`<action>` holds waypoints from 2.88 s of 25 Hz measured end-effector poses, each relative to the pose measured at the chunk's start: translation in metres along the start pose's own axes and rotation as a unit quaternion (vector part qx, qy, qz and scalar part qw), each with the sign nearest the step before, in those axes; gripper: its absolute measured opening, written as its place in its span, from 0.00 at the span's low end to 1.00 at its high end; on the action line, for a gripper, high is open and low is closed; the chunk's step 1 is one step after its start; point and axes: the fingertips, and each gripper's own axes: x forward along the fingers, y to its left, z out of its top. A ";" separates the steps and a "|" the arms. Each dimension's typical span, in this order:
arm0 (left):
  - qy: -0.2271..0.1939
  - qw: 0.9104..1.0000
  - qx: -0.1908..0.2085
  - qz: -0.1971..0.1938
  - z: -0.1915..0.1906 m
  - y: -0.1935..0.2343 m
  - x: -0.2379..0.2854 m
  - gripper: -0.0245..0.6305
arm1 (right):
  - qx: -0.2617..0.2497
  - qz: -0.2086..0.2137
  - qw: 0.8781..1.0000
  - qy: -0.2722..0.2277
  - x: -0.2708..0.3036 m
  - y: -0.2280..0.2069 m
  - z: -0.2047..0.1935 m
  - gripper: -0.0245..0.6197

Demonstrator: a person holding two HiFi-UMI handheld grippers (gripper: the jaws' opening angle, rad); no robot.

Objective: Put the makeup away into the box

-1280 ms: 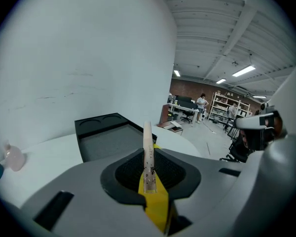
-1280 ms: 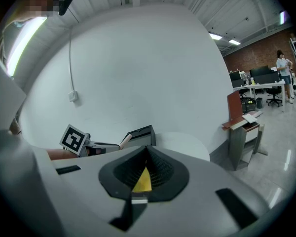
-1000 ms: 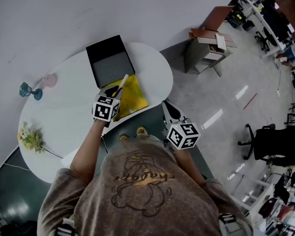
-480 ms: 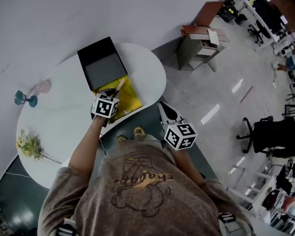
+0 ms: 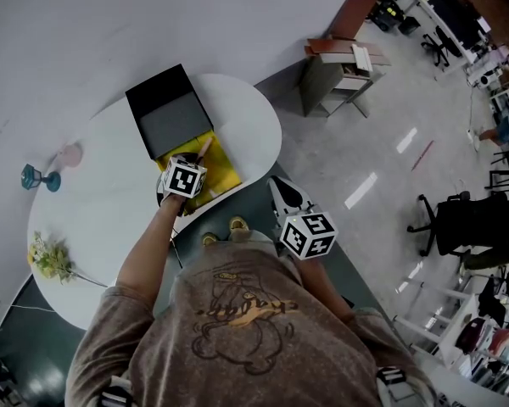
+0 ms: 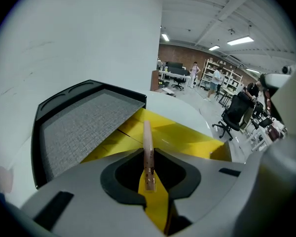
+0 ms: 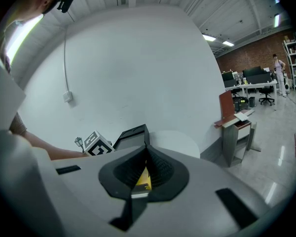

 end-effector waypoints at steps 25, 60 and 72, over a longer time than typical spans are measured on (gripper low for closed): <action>0.015 1.000 0.018 0.013 0.000 0.007 0.017 0.16 | 0.015 -0.010 1.000 0.002 0.001 -0.009 -0.007 0.04; -0.331 0.935 -0.124 0.032 0.059 0.016 -0.214 0.16 | -0.045 0.096 0.994 0.021 0.064 0.047 0.019 0.04; -0.353 0.917 -0.170 0.073 0.014 0.027 -0.231 0.15 | -0.079 0.102 0.992 0.014 0.061 0.056 0.018 0.04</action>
